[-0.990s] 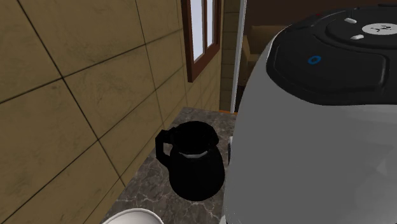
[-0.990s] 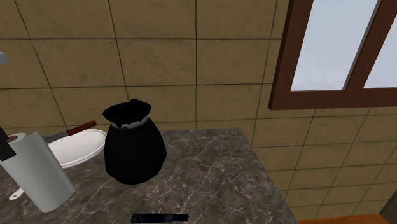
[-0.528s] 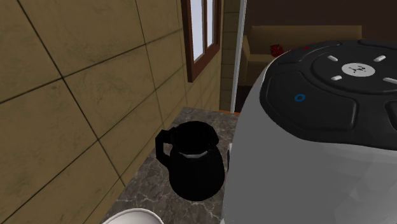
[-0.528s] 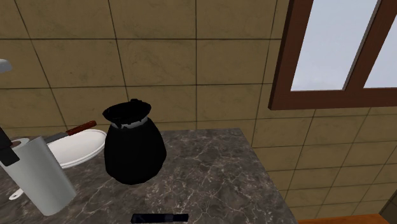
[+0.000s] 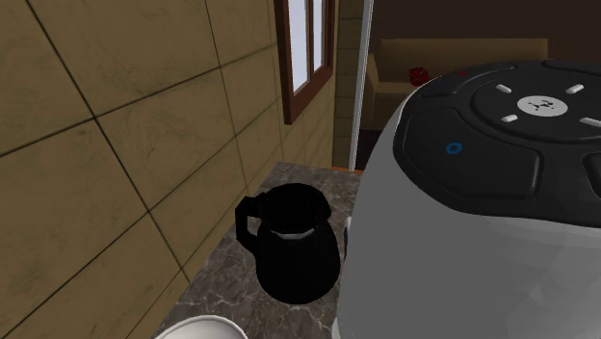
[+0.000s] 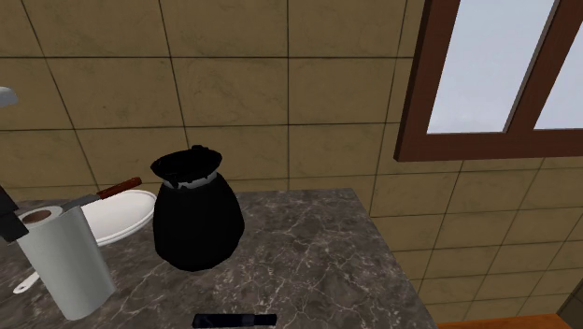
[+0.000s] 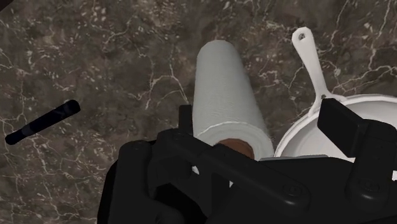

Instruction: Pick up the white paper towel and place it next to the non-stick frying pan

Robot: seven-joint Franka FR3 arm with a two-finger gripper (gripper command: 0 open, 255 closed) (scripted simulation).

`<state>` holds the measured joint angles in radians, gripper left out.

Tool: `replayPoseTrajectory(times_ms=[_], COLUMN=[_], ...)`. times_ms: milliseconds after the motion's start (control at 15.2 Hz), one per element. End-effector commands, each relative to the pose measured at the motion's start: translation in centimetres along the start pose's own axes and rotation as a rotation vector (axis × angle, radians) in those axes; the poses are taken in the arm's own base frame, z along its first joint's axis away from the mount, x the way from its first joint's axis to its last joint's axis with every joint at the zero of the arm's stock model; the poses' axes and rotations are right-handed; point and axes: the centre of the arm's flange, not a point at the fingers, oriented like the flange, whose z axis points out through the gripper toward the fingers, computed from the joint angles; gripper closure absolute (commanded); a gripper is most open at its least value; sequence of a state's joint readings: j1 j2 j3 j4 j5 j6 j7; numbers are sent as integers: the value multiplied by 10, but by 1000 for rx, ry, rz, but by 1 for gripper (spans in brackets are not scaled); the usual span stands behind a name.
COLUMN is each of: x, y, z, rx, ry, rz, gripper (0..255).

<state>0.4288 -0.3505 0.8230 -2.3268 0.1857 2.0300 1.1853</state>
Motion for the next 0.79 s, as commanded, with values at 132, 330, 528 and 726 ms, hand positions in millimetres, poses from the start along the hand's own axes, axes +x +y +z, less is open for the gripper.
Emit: replayPoseTrajectory(times_ms=[132, 330, 528, 726], x=[0, 0, 0, 0], y=[0, 0, 0, 0], z=[-40, -50, -50, -50], rx=[0, 0, 0, 0], ry=[0, 0, 0, 0], rz=[0, 0, 0, 0], gripper=[0, 0, 0, 0])
